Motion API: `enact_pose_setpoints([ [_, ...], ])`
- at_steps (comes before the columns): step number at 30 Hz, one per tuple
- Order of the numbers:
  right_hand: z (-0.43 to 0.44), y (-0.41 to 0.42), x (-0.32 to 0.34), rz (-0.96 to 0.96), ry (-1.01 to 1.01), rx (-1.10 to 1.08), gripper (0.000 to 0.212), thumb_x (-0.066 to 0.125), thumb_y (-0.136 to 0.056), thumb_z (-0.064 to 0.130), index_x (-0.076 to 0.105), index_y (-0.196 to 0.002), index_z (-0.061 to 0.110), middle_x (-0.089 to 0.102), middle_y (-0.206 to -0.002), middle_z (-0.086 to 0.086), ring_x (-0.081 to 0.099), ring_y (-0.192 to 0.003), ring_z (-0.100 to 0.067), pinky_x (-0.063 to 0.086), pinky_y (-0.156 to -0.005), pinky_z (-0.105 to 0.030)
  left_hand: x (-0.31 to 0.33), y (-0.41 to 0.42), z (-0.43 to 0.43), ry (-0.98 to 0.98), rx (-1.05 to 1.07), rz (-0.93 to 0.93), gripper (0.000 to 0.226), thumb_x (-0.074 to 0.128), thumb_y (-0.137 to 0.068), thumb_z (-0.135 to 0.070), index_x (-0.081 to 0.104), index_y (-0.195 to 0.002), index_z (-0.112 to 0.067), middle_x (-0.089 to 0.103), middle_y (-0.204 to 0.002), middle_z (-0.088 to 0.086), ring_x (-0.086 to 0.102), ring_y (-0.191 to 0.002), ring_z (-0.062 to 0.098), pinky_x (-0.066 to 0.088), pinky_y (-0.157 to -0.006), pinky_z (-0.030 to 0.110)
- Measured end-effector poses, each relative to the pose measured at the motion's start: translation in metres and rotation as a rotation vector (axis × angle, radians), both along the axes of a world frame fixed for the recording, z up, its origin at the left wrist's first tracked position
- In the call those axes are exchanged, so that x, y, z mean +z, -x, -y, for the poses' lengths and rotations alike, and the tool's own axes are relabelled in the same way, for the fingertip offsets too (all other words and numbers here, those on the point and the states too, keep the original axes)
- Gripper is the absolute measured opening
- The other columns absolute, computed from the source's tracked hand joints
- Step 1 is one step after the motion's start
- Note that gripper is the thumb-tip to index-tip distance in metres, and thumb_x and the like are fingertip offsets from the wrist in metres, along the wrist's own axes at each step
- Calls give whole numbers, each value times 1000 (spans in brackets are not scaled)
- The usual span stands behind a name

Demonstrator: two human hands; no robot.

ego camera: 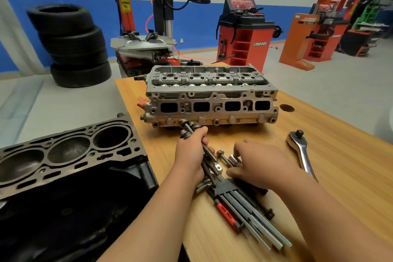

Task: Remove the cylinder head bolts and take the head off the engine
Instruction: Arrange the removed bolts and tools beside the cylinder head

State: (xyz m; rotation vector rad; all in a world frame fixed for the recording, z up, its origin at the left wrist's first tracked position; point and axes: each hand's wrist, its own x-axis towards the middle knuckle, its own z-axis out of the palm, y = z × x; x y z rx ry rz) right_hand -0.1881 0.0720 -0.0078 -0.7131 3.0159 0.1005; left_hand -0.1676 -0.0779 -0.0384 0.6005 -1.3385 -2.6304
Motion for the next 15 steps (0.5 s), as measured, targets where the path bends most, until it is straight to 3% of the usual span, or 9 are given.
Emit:
enact_pose_setpoints([
  [3, 3, 1, -6, 26, 58, 30, 52, 59, -83, 59, 44, -127, 36, 45, -123, 3, 49, -88, -12, 54, -70, -30, -12, -5, 1, -154, 27, -23, 27, 61, -90, -23, 52, -66, -18, 47, -54, -4, 48, -43, 12, 46, -48, 26],
  [6, -1, 9, -9, 79, 81, 24, 51, 56, -88, 55, 42, -134, 40, 42, -133, 3, 52, -97, -13, 53, -74, -28, -20, -10, 1, -246, 24, -54, 26, 58, -92, -22, 56, -67, -16, 48, -51, -4, 51, -41, 12, 47, -48, 26],
  [9, 5, 16, -11, 82, 158, 7, 44, 54, -87, 59, 55, -125, 36, 46, -121, 6, 52, -93, -9, 50, -71, -25, -21, -11, 1, -261, 11, -75, 24, 59, -91, -22, 58, -69, -15, 49, -52, -4, 52, -42, 12, 48, -46, 25],
  [12, 16, 18, -19, 49, 203, 11, 33, 57, -89, 50, 64, -114, 28, 47, -107, 6, 49, -93, -11, 50, -74, -27, -18, -9, 0, -306, 13, -76, 17, 60, -91, -20, 58, -74, -15, 48, -54, -4, 49, -43, 12, 48, -46, 27],
  [15, 11, 20, -7, -15, 493, -57, 20, 53, -94, 38, 65, -97, 22, 55, -105, 3, 52, -87, -11, 48, -74, -25, -19, -10, 0, -289, -16, -71, 21, 59, -91, -19, 57, -71, -14, 50, -53, -3, 51, -43, 13, 49, -48, 26],
])
